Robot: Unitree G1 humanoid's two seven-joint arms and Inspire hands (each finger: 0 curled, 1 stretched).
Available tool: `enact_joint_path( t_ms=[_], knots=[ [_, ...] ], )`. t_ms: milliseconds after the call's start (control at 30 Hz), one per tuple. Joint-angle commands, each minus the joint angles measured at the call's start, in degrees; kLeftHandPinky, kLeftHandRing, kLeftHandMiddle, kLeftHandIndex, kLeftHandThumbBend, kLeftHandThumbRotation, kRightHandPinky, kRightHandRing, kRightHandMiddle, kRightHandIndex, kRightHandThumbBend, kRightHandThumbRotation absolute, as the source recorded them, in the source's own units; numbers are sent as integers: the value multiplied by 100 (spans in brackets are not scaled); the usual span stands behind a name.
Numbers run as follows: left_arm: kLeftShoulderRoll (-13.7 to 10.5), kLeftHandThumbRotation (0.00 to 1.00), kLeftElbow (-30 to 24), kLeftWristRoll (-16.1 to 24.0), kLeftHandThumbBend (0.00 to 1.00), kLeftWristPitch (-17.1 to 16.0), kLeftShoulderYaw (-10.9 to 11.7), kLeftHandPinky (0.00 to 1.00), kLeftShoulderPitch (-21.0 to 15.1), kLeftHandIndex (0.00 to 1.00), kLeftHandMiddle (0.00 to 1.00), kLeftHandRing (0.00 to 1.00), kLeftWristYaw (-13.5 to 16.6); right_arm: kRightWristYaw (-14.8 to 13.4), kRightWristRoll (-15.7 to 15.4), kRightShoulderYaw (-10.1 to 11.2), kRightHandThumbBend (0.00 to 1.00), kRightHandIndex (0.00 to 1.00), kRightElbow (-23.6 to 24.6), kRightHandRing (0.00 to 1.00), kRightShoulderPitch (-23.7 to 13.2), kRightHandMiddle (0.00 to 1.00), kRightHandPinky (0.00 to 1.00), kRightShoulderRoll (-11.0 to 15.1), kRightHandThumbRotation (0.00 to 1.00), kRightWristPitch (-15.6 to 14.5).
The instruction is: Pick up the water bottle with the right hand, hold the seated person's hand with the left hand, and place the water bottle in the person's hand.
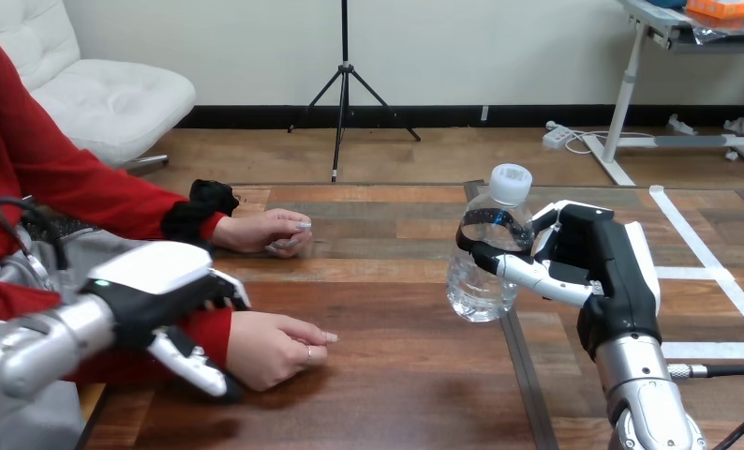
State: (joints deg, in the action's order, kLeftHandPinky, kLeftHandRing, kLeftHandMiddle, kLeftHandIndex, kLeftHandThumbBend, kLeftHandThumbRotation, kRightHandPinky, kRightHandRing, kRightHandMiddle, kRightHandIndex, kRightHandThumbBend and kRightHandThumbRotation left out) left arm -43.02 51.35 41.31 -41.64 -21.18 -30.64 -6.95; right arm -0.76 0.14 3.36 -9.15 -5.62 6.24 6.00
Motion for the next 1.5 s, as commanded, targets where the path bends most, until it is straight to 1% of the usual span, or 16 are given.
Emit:
enact_joint_path(
  t_ms=[0, 200, 400, 633, 800, 1000, 1200, 1467],
  knots=[
    [136, 44, -192, -17, 100, 115, -12, 52, -119, 66, 63, 58, 230, -46, 93, 53, 47, 9, 414, 6, -426, 10, 2, -94, 0, 52],
    [262, 45, -124, 59, 100, 159, -109, 50, -139, 64, 61, 56, 401, -79, 67, 49, 48, 9, 415, 6, -430, 10, 3, -126, 0, 26],
    [349, 47, -34, 46, 100, 204, -184, 48, -190, 64, 59, 54, 359, -116, 49, 40, 48, 9, 491, 6, -410, 10, 3, -167, 0, -44],
    [410, 48, 19, 90, 100, 235, -257, 47, -201, 63, 58, 53, 456, -111, 70, 58, 48, 10, 513, 7, -404, 10, 4, -201, 0, -44],
    [417, 48, 92, 107, 100, 175, -312, 45, -225, 62, 57, 52, 517, -130, 48, 60, 48, 10, 549, 7, -399, 11, 4, -203, 0, -76],
    [403, 47, 114, 163, 100, 180, -356, 43, -233, 61, 56, 50, 554, -135, 50, 82, 49, 10, 550, 7, -395, 11, 4, -192, 0, -51],
    [398, 45, 192, 149, 100, 134, -353, 40, -262, 59, 54, 47, 521, -90, 111, 115, 49, 10, 539, 7, -396, 11, 4, -177, 0, -5],
    [343, 44, 314, 140, 100, 33, -343, 38, -303, 58, 52, 46, 535, -61, 170, 156, 49, 10, 583, 7, -383, 11, 3, -182, 0, -19]
  ],
)
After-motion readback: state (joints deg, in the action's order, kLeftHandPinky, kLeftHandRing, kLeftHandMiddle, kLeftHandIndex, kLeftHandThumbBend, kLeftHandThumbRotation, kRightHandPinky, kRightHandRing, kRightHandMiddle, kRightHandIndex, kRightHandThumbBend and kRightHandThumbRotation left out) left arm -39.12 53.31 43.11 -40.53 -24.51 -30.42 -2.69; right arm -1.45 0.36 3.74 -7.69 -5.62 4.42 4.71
